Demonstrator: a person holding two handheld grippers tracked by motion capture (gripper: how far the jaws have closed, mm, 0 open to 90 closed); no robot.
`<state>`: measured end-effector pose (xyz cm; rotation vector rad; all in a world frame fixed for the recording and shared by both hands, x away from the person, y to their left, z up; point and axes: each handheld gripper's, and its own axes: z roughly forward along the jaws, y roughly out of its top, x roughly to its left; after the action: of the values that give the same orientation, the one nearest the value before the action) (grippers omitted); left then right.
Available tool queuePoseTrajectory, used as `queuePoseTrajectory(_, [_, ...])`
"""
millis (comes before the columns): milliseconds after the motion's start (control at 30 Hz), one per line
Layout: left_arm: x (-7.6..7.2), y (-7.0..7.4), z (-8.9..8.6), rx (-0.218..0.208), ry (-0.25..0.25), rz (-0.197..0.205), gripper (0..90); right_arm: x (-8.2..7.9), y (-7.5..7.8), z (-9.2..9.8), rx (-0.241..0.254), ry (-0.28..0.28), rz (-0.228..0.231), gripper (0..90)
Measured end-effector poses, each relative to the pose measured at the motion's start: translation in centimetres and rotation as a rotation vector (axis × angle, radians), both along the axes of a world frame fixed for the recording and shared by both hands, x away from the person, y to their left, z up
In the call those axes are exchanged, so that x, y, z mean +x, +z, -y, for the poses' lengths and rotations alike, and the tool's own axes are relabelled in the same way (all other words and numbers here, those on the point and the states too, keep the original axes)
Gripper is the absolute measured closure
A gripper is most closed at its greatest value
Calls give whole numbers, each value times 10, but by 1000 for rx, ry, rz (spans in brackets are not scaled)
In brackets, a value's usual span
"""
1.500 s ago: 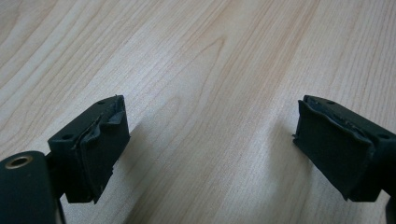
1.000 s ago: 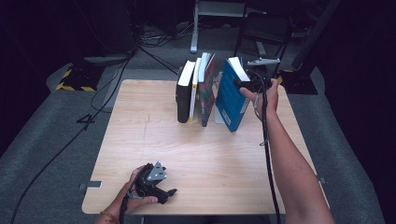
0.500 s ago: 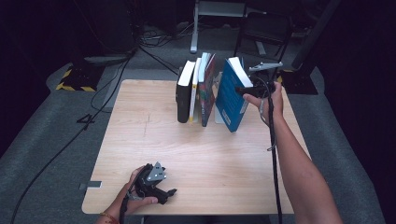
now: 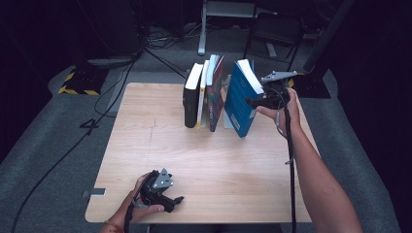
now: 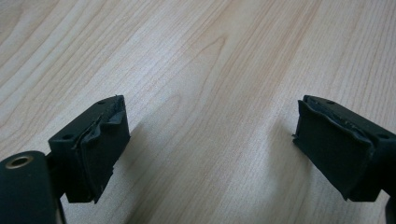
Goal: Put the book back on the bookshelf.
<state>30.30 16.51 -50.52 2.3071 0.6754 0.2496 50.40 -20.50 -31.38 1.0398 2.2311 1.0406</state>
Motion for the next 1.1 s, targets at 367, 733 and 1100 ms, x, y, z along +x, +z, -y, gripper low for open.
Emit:
queuePoseTrajectory(367, [0, 0, 0, 1, 0, 0, 103, -16, -5, 4, -64, 69, 7, 291])
queuePoseTrajectory(733, [0, 0, 0, 0, 0, 0, 103, -36, -15, 18, -91, 121, 24, 284])
queuePoseTrajectory(1100, [0, 0, 0, 1, 1, -1, 102, -54, -28, 26, -130, 170, 45, 258])
